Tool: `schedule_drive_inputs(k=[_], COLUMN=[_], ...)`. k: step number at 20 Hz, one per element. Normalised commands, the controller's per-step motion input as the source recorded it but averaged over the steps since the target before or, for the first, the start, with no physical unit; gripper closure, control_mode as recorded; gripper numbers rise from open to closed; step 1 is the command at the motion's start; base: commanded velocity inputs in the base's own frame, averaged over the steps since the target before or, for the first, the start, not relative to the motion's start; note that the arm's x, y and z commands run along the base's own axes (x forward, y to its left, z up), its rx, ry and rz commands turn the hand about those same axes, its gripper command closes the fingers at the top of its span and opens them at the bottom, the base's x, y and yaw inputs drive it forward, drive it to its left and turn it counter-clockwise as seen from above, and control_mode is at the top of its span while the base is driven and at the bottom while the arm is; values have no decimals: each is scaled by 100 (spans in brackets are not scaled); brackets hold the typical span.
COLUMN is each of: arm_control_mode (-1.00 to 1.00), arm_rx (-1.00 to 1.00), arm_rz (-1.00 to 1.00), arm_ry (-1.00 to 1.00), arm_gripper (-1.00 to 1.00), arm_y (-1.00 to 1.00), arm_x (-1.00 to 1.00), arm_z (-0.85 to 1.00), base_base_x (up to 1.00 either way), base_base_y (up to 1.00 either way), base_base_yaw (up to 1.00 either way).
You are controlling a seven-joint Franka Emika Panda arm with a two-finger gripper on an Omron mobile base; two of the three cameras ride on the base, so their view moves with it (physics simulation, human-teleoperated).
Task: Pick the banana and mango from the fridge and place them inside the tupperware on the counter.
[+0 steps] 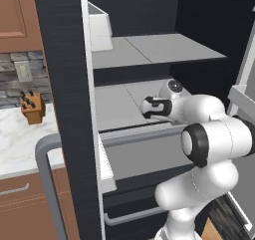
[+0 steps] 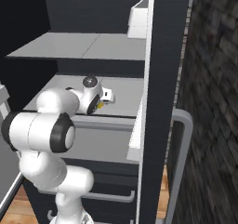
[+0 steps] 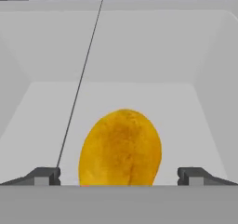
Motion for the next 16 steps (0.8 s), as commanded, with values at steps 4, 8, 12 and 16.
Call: schedule_drive_inputs(k=[4,8,12,16], arm_control_mode=[-100,-100,-100,-100], arm_rx=[0,0,0,0], arm_rz=[0,0,0,-1], arm_ry=[2,7,8,10], arm_gripper=[-100,-100,-100,-100], arm_y=[0,0,0,0], arm_x=[39,4,2,8], arm_z=[-23,-25,-26,-36], base_base_x=[0,0,0,0], base_base_y=[0,0,0,0], base_base_yaw=[0,0,0,0])
